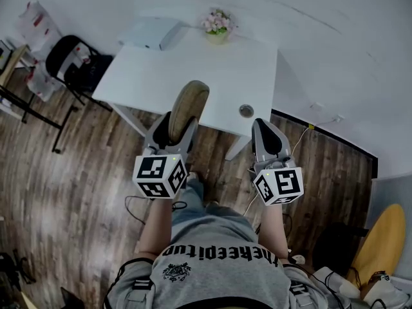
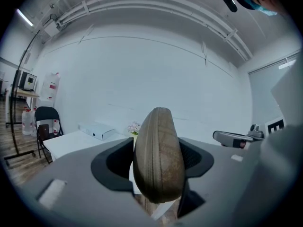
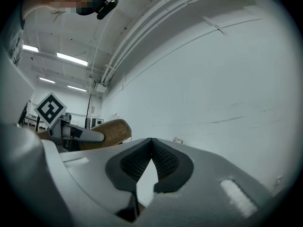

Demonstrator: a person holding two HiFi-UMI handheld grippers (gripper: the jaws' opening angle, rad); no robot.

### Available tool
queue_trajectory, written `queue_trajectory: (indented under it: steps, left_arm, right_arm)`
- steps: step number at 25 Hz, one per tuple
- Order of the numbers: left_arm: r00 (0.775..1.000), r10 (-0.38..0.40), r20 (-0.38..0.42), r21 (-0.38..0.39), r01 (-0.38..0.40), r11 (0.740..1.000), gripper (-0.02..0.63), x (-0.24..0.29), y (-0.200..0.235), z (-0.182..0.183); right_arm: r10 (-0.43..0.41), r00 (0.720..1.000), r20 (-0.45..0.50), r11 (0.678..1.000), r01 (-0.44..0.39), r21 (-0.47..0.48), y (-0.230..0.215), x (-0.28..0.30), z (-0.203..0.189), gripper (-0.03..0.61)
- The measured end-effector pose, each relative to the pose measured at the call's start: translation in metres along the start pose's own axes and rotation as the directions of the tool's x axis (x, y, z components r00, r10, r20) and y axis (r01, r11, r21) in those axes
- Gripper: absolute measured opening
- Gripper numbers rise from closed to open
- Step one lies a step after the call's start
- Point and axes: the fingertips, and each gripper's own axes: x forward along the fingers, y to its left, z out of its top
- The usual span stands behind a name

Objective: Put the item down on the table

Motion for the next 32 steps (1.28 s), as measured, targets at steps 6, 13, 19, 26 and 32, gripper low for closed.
queue_trajectory:
  steps: [6, 13, 19, 26, 32]
  left_arm:
    - [1.0, -0.018, -0.006, 0.001, 0.018, 1.0, 0.284, 0.026, 0.012, 0.005]
    - [0.999, -0.05, -0.013, 0.004, 0.05, 0.999, 0.284, 0.063, 0.031, 0.018]
    - [0.996, -0.084, -0.024, 0.007, 0.084, 0.996, 0.284, 0.093, 0.051, 0.025]
    - [0.992, -0.121, -0.039, 0.016, 0.122, 0.992, 0.284, 0.125, 0.073, 0.031]
    - [0.987, -0.153, -0.048, 0.017, 0.154, 0.988, 0.284, 0.146, 0.096, 0.037]
  right_arm:
    - [-0.013, 1.0, 0.0, 1.0, 0.013, 0.003, -0.009, 0.025, -0.001, 0.0]
    - [-0.041, 0.999, 0.001, 0.999, 0.041, 0.002, -0.019, 0.062, 0.001, 0.0]
    - [-0.071, 0.997, 0.0, 0.997, 0.071, 0.001, -0.024, 0.094, 0.001, 0.0]
    - [-0.099, 0.995, -0.002, 0.995, 0.099, 0.006, -0.026, 0.13, -0.003, 0.0]
    - [-0.13, 0.991, -0.002, 0.991, 0.13, 0.008, -0.023, 0.158, -0.006, 0.0]
